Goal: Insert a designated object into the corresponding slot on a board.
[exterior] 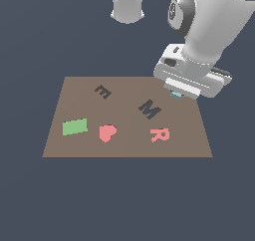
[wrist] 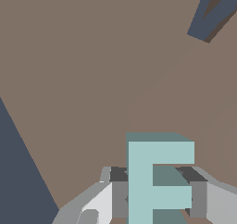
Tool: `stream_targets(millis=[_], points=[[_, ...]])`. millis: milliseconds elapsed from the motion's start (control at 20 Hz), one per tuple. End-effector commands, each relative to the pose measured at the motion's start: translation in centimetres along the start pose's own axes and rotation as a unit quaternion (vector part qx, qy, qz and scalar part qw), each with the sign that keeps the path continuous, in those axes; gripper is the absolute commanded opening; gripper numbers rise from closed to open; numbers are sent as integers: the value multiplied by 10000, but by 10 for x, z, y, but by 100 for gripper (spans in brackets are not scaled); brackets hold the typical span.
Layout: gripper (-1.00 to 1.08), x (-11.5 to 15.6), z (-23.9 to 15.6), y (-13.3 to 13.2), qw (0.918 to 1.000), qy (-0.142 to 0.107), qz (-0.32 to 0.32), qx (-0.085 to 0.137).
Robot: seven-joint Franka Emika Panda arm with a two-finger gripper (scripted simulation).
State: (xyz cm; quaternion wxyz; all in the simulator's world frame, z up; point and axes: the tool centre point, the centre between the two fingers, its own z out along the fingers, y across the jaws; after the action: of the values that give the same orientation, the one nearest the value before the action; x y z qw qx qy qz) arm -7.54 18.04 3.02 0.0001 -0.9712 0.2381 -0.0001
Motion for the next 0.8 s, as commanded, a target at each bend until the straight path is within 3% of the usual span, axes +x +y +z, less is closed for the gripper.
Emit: stream_targets(millis=[0, 750], points=[[-100, 0, 0, 0, 10000, -1, 0, -1], [-100, -1, -3, 5, 9999, -2, -108, -2]])
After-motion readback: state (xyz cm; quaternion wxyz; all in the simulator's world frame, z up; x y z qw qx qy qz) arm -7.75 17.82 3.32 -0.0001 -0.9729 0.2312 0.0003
